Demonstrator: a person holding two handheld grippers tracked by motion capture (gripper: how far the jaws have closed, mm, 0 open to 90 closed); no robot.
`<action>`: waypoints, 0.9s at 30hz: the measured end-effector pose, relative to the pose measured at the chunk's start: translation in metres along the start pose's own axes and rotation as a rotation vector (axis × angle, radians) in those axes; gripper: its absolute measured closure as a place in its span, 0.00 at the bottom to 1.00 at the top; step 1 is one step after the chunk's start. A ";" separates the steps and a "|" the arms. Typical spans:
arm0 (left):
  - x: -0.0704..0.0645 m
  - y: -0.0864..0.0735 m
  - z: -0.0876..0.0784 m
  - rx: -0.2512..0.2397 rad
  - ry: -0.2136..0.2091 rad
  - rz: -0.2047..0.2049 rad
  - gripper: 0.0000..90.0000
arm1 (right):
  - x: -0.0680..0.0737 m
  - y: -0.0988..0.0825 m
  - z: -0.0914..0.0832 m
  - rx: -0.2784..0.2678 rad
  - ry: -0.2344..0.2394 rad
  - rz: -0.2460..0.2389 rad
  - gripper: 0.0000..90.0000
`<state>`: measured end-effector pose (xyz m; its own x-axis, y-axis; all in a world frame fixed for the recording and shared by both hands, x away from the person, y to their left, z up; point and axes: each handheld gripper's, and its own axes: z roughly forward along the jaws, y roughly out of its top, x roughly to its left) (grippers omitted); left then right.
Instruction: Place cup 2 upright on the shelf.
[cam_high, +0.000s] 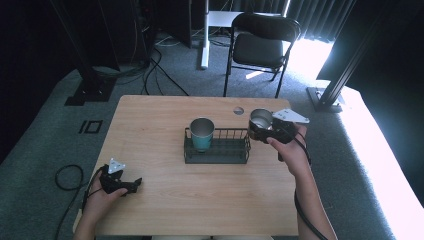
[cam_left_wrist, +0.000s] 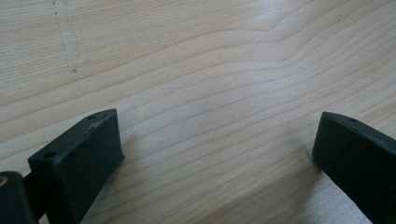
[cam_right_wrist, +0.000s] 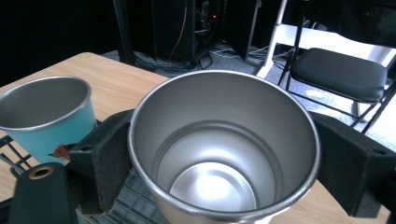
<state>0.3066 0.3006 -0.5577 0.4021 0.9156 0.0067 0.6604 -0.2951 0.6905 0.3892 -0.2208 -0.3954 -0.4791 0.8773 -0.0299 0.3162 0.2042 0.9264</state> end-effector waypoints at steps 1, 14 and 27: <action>0.000 0.000 0.000 0.000 0.000 0.000 0.02 | 0.002 0.001 0.001 -0.001 0.005 0.001 0.14; 0.000 0.000 0.000 -0.001 0.000 -0.002 0.02 | 0.028 0.005 0.019 0.000 0.070 -0.021 0.14; 0.000 0.000 0.000 -0.001 -0.003 0.001 0.02 | 0.050 -0.006 0.045 0.035 0.118 -0.034 0.14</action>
<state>0.3065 0.3004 -0.5578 0.4046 0.9145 0.0056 0.6594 -0.2960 0.6911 0.3997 -0.1585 -0.4189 -0.5829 0.8124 -0.0150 0.3251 0.2500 0.9121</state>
